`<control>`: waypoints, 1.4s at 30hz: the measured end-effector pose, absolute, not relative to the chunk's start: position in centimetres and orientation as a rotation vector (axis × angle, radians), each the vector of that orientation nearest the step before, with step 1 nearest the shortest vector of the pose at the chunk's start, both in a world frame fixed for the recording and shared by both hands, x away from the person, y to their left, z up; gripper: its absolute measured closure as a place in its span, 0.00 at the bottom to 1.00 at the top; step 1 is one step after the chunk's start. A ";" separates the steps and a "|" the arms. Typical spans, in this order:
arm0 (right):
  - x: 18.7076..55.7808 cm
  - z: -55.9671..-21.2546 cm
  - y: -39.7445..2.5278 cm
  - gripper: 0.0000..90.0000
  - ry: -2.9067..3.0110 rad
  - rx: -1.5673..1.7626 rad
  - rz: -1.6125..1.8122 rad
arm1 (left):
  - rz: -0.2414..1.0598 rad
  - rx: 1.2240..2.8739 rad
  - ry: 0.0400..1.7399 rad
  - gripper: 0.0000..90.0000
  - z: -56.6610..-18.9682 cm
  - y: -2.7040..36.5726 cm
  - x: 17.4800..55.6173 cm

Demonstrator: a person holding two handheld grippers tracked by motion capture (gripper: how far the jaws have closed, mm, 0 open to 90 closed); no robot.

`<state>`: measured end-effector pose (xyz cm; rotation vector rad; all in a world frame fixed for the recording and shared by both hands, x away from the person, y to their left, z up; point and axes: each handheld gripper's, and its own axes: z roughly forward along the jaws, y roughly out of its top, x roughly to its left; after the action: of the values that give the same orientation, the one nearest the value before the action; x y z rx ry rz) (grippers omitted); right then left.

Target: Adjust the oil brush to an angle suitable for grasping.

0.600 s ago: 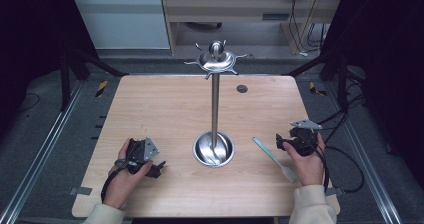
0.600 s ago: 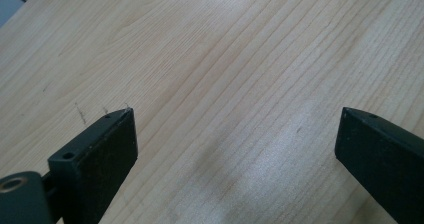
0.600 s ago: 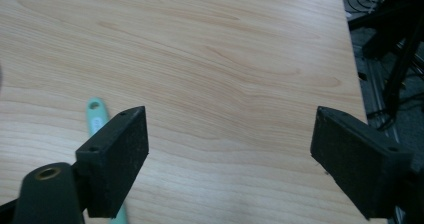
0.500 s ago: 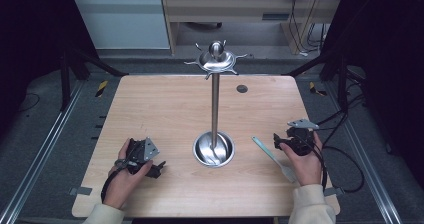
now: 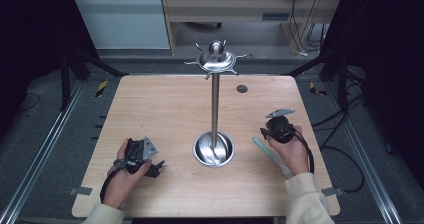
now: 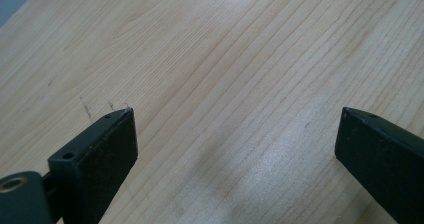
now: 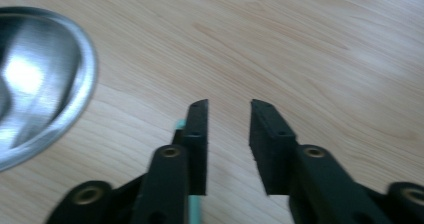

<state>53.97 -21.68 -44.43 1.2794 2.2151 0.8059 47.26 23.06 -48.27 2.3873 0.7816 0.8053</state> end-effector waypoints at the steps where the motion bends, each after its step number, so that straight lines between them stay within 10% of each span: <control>1: 53.8 -44.8 -21.5 0.87 2.225 1.268 0.839 | 0.805 2.387 0.782 0.03 -48.3 23.1 47.3; 42: 53.2 -48.1 -19.2 1.00 2.336 1.281 0.584 | 0.794 2.393 0.759 0.03 -48.3 22.6 47.1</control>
<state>53.24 -19.24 -48.08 1.2807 2.3355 0.5838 47.10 22.65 -48.28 2.3926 0.7586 0.7939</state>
